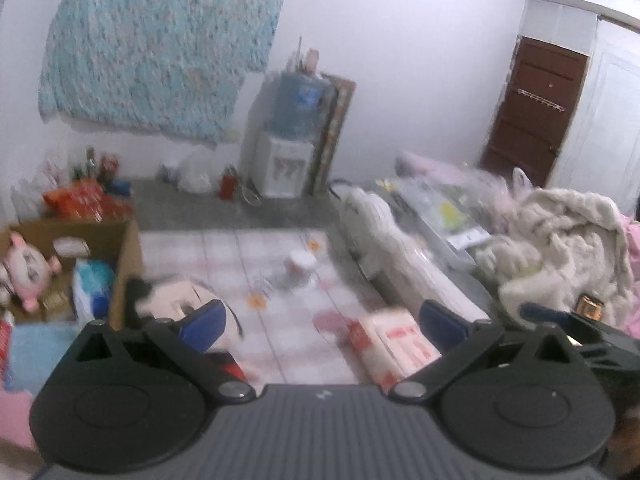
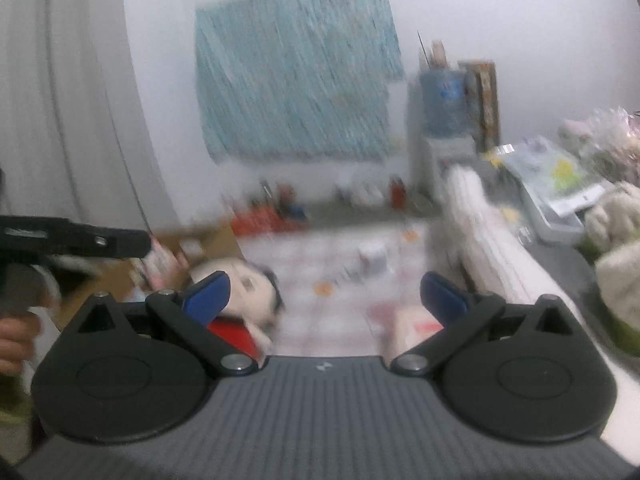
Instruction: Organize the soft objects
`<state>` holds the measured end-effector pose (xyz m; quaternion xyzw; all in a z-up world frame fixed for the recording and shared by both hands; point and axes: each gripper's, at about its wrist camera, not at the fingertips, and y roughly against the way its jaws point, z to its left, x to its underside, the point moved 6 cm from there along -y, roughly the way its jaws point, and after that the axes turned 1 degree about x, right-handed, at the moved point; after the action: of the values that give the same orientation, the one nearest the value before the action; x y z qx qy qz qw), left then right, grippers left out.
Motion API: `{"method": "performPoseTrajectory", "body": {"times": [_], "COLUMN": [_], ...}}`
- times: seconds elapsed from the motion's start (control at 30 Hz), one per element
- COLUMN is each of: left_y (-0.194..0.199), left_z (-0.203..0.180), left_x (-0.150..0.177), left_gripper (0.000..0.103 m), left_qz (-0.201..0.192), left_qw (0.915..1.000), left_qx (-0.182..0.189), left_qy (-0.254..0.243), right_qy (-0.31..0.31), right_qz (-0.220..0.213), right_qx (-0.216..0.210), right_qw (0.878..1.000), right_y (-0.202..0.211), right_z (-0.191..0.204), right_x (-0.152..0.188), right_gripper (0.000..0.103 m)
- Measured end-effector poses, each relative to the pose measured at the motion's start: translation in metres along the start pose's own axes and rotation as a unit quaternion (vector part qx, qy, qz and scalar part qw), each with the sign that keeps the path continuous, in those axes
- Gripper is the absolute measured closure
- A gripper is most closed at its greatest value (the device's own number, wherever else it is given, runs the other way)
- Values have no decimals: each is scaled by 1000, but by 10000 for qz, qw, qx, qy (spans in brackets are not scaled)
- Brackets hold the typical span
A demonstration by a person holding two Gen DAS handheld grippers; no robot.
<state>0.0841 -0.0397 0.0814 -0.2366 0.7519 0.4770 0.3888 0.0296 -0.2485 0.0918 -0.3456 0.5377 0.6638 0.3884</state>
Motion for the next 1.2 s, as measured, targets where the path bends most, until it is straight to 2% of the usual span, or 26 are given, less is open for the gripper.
{"method": "performPoseTrajectory", "body": {"times": [0.07,0.13,0.27,0.4,0.5,0.63,0.7,0.77,0.8,0.83,0.87,0.93,0.97,1.0,1.03,1.1,1.2], "left_y": [-6,-26,-89,-150,-192,-236,-248,-254,-257,-258,-259,-257,-254,-252,-248,-244,-236], "left_z": [0,1,5,12,18,33,38,41,42,42,43,46,47,50,52,57,58], "left_x": [-9,-7,9,19,25,44,56,67,72,74,75,69,65,61,56,52,46], "left_gripper": [0,0,0,0,0,0,0,0,0,1,3,22,22,25,27,30,43], "left_qz": [31,221,895,1297,1642,2170,2363,2432,2425,2413,2362,2209,2118,2069,2037,2020,1875], "left_qw": [9994,9977,9882,9744,9546,9182,9020,8848,8735,8676,8668,8724,8731,8795,8902,9002,9159], "left_qx": [-290,-556,-1047,-1464,-1858,-2394,-2546,-2736,-2851,-2911,-2945,-2948,-3003,-2945,-2833,-2726,-2535], "left_qy": [-159,-322,-669,-1106,-1651,-2292,-2564,-2885,-3114,-3230,-3258,-3213,-3205,-3114,-2929,-2729,-2485], "right_qy": [-239,-481,-795,-919,-996,-1282,-1369,-1409,-1434,-1455,-1472,-1521,-1546,-1586,-1627,-1720,-1838], "right_qz": [-252,-298,101,441,527,610,661,696,712,722,731,746,748,743,732,701,687], "right_qx": [-287,-500,-598,-683,-794,-1024,-1158,-1231,-1253,-1263,-1266,-1252,-1243,-1232,-1227,-1231,-1259], "right_qw": [9990,9971,9950,9924,9905,9846,9816,9799,9791,9786,9782,9776,9773,9768,9763,9749,9724], "right_y": [5,-1,-37,-78,-104,-133,-144,-153,-156,-158,-159,-159,-160,-161,-161,-159,-160], "right_z": [-2,-6,-20,-31,-41,-55,-58,-60,-61,-62,-63,-67,-70,-73,-75,-81,-87], "right_x": [-3,4,33,56,64,74,80,84,87,90,92,96,97,99,100,102,105], "right_gripper": [1,1,1,1,1,1,1,1,1,1,1,1,1,1,1,1,1]}}
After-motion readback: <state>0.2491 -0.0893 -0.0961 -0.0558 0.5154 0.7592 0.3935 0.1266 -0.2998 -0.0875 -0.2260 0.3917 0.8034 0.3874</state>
